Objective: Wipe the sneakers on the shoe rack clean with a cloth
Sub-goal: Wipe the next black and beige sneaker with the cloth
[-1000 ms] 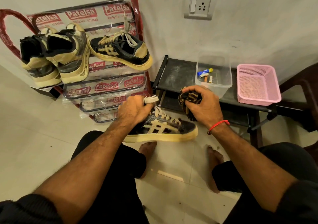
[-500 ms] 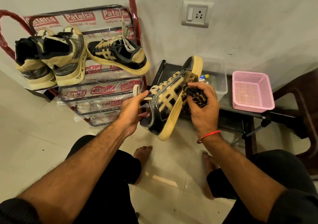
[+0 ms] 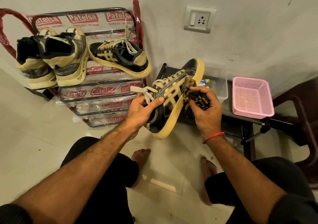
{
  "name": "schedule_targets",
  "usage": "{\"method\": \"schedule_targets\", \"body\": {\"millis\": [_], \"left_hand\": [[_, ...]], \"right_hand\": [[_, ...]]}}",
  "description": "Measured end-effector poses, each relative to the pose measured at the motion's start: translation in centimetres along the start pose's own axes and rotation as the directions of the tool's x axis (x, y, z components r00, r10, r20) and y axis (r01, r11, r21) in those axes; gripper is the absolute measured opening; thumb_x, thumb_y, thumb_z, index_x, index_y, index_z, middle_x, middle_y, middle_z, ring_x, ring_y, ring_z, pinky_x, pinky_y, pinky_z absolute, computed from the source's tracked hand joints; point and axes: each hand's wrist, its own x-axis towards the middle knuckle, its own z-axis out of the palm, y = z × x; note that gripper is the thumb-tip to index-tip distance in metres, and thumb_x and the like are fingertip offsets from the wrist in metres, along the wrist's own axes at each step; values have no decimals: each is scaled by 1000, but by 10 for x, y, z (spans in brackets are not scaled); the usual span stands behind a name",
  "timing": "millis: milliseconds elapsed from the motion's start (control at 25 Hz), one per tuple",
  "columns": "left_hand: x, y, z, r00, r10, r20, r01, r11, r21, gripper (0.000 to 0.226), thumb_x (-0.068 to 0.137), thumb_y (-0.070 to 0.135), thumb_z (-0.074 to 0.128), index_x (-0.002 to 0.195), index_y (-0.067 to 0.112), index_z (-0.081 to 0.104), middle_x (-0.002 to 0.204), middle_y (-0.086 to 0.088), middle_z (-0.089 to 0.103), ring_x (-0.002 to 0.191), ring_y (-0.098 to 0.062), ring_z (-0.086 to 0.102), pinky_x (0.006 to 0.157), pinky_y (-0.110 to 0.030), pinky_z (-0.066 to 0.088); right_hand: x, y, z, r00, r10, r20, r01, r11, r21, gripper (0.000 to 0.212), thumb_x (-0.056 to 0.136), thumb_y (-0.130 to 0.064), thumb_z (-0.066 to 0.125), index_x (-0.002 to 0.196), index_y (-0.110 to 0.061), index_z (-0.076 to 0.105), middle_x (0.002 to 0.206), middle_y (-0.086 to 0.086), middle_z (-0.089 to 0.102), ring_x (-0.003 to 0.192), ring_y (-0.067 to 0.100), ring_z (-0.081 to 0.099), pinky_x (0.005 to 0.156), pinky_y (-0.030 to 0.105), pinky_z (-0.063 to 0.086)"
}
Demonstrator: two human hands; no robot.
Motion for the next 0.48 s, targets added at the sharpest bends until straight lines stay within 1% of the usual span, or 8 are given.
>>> {"method": "schedule_targets", "body": {"millis": [40,120,200,240,280,360,400,480], "left_hand": [[3,-1,-3,999,39,-17,-38,998,58,17,89,30,76,105,26,77,124,-2,70,111,-18,70,93,-34,58],[4,-2,-6,995,103,0,-102,983,153,15,90,31,75,105,28,77,130,2,62,117,-14,65,94,-26,56],[4,-4,-6,984,165,71,-177,958,227,16,93,24,72,109,25,75,129,3,61,114,-8,63,95,-20,53],[3,-6,-4,974,196,112,-220,935,277,15,94,20,71,108,25,74,127,2,62,111,-5,63,95,-19,53],[2,-7,-2,962,227,153,-266,910,318,17,95,15,70,108,26,72,125,1,64,109,-5,63,95,-21,53],[1,-10,1,952,252,174,-297,895,332,18,94,12,70,108,24,72,120,-1,67,108,-10,66,96,-27,54],[1,-10,2,956,248,158,-287,904,316,16,94,15,71,108,22,73,118,0,68,108,-12,67,96,-30,55],[2,-8,3,969,215,122,-241,931,276,15,92,21,73,107,18,75,117,2,68,110,-13,67,97,-32,55]], "right_hand": [[1,-3,-2,1000,-24,18,25,999,-43,38,82,4,69,116,-11,65,119,8,62,118,19,59,101,47,50],[1,-13,-5,985,-131,110,146,980,-138,45,80,-2,70,123,-11,63,122,6,61,121,19,56,105,43,47],[-3,-24,0,936,-199,291,263,944,-199,57,78,-3,73,133,-8,58,129,8,57,126,18,52,110,33,41],[-6,-26,5,906,-202,371,303,923,-237,61,78,-4,75,136,-8,56,131,9,54,127,18,50,111,31,40],[-9,-25,10,883,-206,421,343,896,-280,62,77,-4,76,136,-8,56,131,9,53,126,19,50,110,32,40],[-7,-15,11,868,-221,444,401,839,-367,60,76,-4,76,133,-9,60,127,10,54,121,23,51,107,38,43],[-2,-9,7,881,-214,421,395,823,-408,59,74,-3,76,131,-10,62,124,10,56,117,25,52,104,41,45],[9,-3,-6,933,-175,313,312,826,-469,58,73,-1,75,128,-11,64,120,10,59,113,27,54,101,45,47]]}}
